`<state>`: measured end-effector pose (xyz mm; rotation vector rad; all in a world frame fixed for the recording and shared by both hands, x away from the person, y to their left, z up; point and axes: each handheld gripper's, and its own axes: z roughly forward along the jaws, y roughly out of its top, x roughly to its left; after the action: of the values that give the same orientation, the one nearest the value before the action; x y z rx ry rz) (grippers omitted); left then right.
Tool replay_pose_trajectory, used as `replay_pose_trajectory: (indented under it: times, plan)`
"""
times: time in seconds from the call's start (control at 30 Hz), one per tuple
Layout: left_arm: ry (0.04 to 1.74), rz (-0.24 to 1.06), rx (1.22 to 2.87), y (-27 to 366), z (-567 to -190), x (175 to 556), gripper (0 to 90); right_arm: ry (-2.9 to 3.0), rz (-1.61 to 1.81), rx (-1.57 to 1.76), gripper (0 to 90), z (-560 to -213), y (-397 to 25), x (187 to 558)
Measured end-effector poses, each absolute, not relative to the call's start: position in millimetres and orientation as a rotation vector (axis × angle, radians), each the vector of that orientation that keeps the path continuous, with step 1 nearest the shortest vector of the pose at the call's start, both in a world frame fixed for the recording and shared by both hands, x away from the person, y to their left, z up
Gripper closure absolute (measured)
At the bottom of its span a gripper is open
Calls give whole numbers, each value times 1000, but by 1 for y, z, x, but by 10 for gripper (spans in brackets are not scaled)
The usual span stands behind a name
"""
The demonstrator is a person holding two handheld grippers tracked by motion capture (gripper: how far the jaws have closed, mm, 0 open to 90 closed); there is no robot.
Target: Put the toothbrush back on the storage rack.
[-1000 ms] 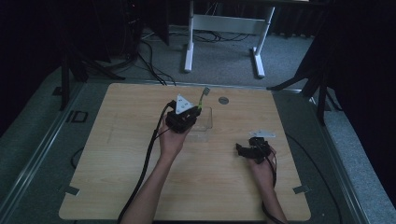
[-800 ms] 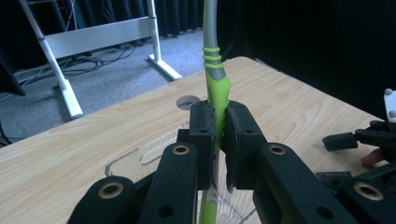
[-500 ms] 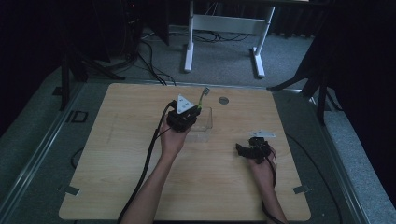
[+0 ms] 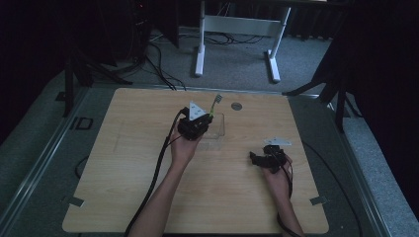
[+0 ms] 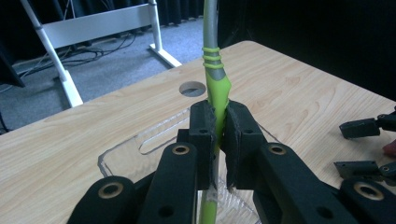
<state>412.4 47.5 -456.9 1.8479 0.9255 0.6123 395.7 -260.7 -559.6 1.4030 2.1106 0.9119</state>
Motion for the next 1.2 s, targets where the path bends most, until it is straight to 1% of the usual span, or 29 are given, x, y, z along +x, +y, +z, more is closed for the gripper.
replay_pose_trajectory:
  times: [0.6,0.9,0.93,1.0,1.03,1.07,1.13,1.2]
  plan:
    - [953,596,1886,49,-469,416,821,2111,911,1403,219,-560,-261,396]
    - [947,599,1918,48,-475,412,808,2111,912,1403,219,-560,-261,396]
    - [950,596,1916,48,-475,411,781,2111,912,1402,220,-560,-261,396]
    - [953,589,1907,48,-475,410,697,2111,912,1402,219,-560,-261,396]
    - [951,584,1894,49,-475,408,697,2111,912,1402,220,-560,-261,396]
    - [942,573,1887,50,-474,406,618,2111,912,1402,219,-560,-261,396]
    - [937,574,1875,52,-472,402,573,2111,912,1402,220,-560,-261,396]
    - [945,592,1847,56,-470,398,507,2111,912,1402,220,-560,-261,396]
